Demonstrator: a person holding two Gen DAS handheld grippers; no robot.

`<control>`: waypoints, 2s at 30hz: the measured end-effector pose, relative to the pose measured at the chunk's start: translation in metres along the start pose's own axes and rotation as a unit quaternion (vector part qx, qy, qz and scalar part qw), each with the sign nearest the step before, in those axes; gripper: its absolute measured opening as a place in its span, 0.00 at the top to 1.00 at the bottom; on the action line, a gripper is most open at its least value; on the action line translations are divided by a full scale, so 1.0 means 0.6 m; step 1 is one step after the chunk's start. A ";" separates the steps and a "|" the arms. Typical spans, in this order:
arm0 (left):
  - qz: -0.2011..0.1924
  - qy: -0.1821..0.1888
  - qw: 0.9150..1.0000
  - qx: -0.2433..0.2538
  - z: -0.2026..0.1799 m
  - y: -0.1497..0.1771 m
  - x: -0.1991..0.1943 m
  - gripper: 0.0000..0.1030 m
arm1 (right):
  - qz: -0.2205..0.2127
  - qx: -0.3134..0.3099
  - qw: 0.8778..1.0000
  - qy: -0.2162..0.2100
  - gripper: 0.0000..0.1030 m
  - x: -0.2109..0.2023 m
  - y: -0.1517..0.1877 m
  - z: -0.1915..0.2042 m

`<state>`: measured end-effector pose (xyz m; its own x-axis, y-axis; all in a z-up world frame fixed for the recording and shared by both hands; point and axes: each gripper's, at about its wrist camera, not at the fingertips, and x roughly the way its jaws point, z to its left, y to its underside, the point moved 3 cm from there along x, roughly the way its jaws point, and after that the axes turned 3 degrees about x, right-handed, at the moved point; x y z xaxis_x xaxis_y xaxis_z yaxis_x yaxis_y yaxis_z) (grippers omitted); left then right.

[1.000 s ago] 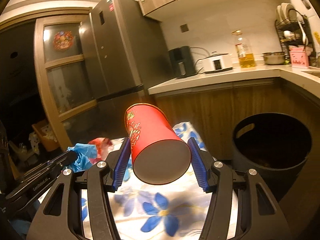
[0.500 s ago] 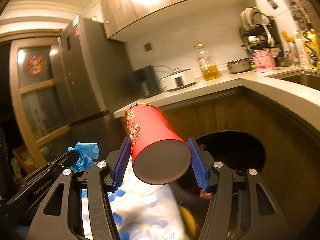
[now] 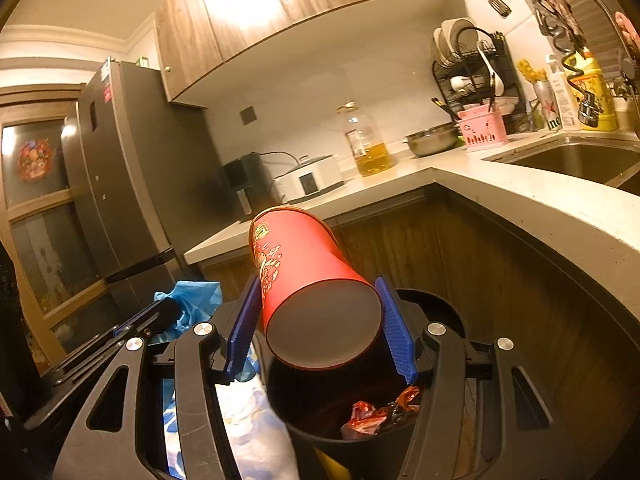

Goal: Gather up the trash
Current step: 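Lift the glove and cup and carry them over the black bin, then open both tools to drop the blue glove and red cup into the bin, then move both open tools back over the remaining trash on the table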

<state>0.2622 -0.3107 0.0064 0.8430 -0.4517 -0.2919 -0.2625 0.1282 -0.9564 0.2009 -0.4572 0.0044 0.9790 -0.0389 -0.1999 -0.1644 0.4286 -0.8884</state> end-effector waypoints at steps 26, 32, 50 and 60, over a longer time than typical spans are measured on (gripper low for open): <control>0.041 0.033 0.999 0.002 -0.026 0.025 0.106 0.83 | -0.003 0.018 1.000 0.020 0.35 0.038 -0.008 -0.044; 0.059 0.034 0.998 -0.011 -0.011 0.043 0.118 0.59 | 0.002 0.021 0.999 0.038 0.31 0.034 -0.001 -0.053; 0.040 -0.115 0.992 -0.029 0.092 0.084 -0.001 0.24 | 0.003 -0.041 0.997 0.061 0.22 0.006 0.045 0.008; 0.021 -0.205 0.978 -0.034 0.156 0.112 -0.118 0.22 | 0.000 -0.071 0.997 0.035 0.22 -0.025 0.078 0.077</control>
<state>0.2289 -0.1872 -0.0380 0.9445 -0.0543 -0.3239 -0.3197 0.0738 -0.9446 0.1840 -0.3947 -0.0150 0.9690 -0.1039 -0.2241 -0.1849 0.2964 -0.9370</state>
